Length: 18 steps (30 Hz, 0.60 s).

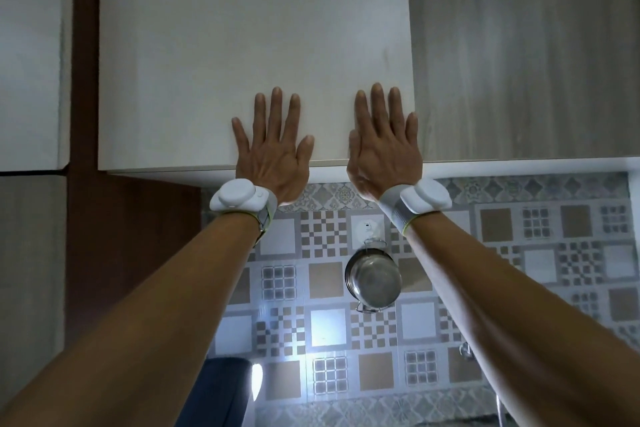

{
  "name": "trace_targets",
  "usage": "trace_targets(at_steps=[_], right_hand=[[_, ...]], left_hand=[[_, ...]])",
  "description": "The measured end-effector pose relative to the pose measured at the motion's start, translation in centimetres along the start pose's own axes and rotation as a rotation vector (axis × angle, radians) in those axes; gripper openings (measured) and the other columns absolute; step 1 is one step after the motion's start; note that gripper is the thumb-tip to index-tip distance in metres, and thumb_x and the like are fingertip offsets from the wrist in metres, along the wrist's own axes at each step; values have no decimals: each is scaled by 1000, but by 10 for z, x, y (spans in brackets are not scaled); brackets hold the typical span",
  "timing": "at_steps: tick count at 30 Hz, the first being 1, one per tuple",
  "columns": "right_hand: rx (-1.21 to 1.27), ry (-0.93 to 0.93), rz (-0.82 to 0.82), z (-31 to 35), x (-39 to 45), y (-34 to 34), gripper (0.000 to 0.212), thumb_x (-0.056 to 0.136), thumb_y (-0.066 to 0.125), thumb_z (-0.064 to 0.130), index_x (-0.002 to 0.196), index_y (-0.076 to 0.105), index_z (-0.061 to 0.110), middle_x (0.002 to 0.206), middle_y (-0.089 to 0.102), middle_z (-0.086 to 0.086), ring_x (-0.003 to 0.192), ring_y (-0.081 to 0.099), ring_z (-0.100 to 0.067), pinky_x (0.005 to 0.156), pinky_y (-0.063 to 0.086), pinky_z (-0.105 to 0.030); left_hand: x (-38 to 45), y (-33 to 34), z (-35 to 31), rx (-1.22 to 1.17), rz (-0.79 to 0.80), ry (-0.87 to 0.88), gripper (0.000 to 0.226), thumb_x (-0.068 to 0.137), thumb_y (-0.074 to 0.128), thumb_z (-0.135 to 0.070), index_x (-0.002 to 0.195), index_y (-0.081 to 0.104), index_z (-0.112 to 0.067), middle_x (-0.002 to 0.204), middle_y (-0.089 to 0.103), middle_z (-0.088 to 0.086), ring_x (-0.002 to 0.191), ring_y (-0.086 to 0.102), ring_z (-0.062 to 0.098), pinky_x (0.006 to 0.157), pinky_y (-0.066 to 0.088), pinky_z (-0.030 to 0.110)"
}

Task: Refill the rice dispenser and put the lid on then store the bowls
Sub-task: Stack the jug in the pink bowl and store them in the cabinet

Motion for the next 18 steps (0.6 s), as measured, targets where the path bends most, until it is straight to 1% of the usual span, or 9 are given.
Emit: trace_targets(at_steps=[4, 8, 18], right_hand=[[53, 27, 24, -9, 4, 28, 58, 104, 14, 39, 158, 0, 23, 166, -8, -1, 152, -12, -23, 122, -5, -48], [95, 40, 15, -13, 3, 49, 59, 103, 14, 41, 157, 0, 24, 166, -6, 0, 152, -11, -22, 122, -5, -48], [120, 45, -26, -16, -2, 70, 59, 104, 17, 40, 158, 1, 22, 166, -4, -1, 152, -8, -22, 122, -2, -50]], left_hand=[[4, 19, 2, 34, -20, -10, 64, 99, 11, -50, 154, -10, -27, 163, -14, 0, 150, -13, 24, 119, -3, 59], [6, 32, 5, 65, -39, -16, 64, 98, 9, -52, 154, -10, -27, 163, -14, -1, 151, -13, 24, 119, -2, 59], [9, 44, 7, 112, -89, -24, 64, 97, 9, -53, 155, -4, -28, 164, -8, 0, 151, -7, 24, 119, 1, 59]])
Point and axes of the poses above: each hand's wrist, its own x-axis towards the middle knuckle, its own y-axis out of the palm, z = x × y, the point moved 6 cm from there along x, towards the middle knuckle
